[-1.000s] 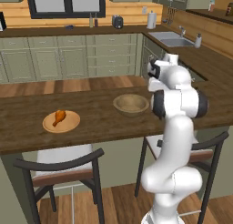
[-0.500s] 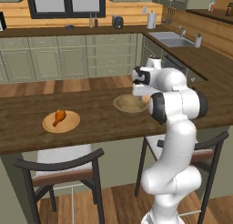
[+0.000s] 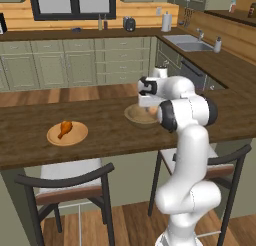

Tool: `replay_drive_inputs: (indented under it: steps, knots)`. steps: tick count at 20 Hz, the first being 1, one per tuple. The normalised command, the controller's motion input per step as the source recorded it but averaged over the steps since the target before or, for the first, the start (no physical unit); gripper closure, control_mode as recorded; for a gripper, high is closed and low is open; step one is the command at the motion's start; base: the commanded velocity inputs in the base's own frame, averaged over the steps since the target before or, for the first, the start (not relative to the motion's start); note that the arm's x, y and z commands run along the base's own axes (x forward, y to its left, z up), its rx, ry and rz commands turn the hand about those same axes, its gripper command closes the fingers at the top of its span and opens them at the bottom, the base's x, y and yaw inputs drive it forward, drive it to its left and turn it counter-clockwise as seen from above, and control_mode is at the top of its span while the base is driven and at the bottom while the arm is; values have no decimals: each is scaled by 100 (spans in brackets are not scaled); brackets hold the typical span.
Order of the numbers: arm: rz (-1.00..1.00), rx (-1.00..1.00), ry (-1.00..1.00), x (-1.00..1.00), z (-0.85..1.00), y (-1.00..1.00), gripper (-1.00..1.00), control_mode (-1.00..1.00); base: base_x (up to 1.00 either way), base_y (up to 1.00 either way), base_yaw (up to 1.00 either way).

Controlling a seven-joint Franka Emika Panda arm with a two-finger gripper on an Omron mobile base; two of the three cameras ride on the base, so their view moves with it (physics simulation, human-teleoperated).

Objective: Pick the chicken drumstick and squash from their plates and place them in the bowl. Then put the bowl in the fridge.

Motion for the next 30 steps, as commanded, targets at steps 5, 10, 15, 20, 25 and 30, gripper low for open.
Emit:
replay_drive_inputs:
  steps: [5, 10, 15, 20, 25, 30]
  knots:
    - [0, 0, 2, 2, -37, 4, 100, -100, 0, 0, 0]
    - [0, 0, 1, 0, -36, 5, 100, -100, 0, 0, 0]
    - [0, 0, 0, 0, -18, 1, 100, -100, 0, 0, 0]
    - [0, 0, 0, 0, 0, 0, 100, -100, 0, 0, 0]
    - [0, 0, 0, 0, 0, 0, -100, -100, 0, 0, 0]
    - [0, 0, 0, 0, 0, 0, -100, -100, 0, 0, 0]
